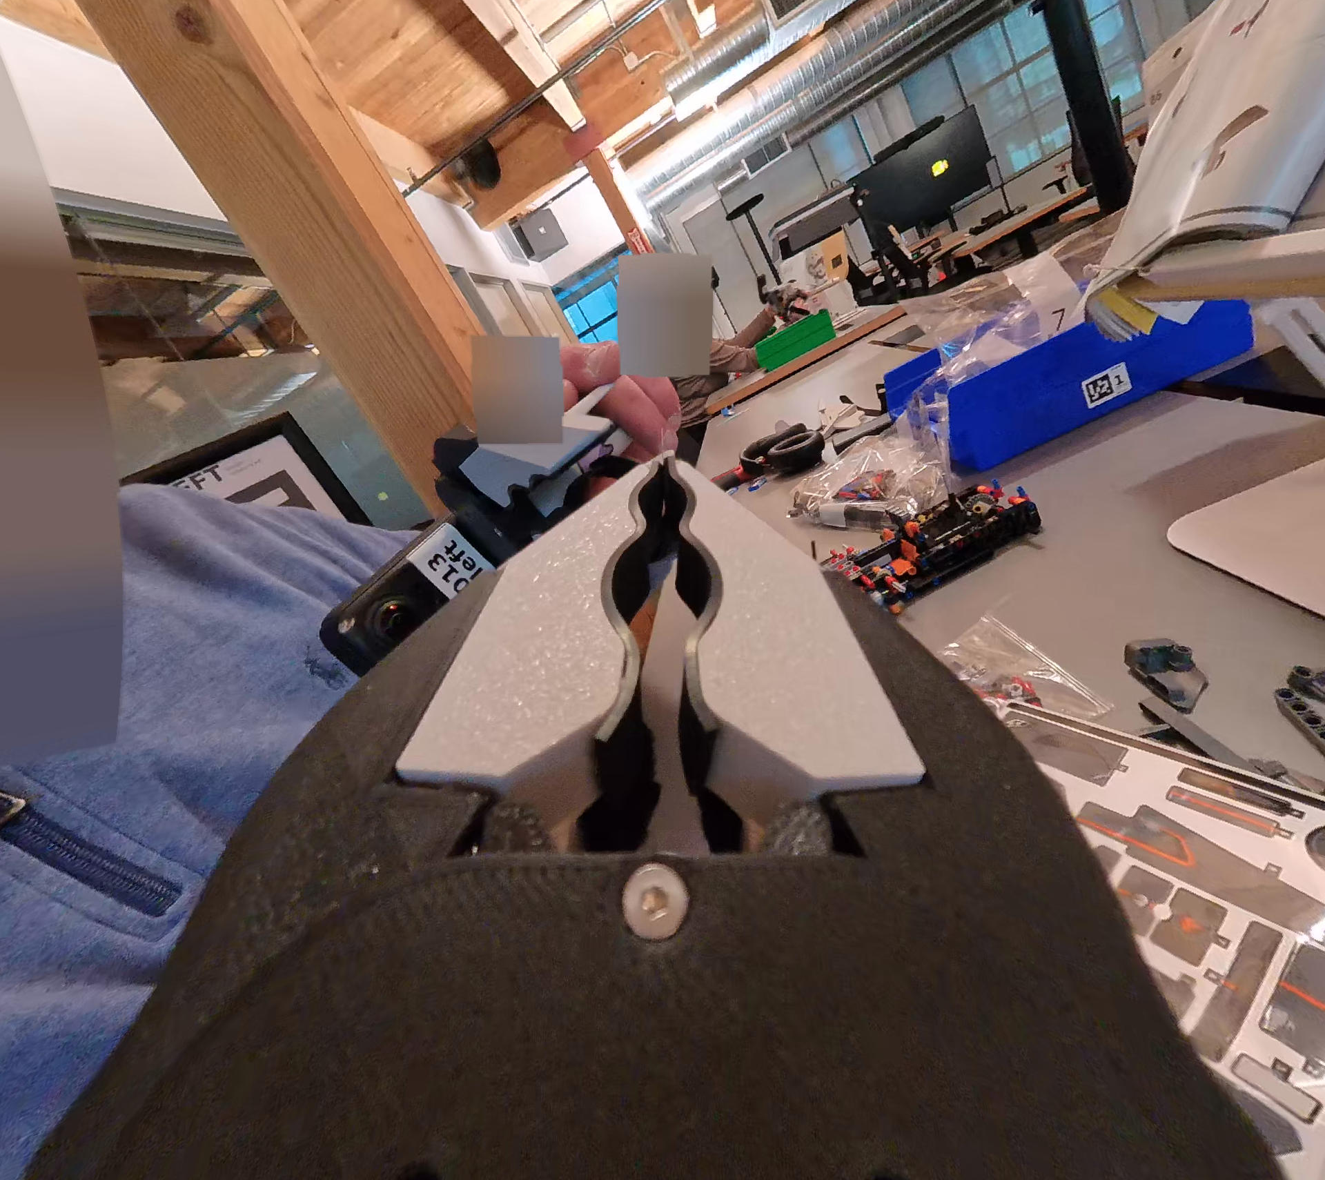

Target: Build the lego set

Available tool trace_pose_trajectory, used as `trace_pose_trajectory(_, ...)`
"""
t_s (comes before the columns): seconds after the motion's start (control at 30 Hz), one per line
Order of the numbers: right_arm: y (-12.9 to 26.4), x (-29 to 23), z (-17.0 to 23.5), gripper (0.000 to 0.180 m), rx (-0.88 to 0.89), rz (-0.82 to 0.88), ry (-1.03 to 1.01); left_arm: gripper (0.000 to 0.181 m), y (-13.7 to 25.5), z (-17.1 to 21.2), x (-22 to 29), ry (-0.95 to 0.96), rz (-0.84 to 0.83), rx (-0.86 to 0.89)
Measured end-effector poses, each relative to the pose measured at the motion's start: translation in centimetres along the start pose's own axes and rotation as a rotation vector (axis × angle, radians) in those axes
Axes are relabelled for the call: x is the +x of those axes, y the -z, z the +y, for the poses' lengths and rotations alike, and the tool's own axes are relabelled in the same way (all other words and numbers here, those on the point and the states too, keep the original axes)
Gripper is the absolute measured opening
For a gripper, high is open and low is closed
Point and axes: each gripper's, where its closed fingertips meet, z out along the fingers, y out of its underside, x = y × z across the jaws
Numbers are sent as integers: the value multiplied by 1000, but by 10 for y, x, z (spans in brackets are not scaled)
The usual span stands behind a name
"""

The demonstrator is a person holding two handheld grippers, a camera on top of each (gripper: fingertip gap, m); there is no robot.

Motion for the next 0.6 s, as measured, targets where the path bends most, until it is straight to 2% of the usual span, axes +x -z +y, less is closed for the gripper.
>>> trace_pose_trajectory(0.3,-12,11,-5,0,-81,79,119,22,9,29,-9,151,2,-45)
trace_pose_trajectory(0.6,-21,17,-10,0,-138,109,203,22,11,52,-7,279,32,-78)
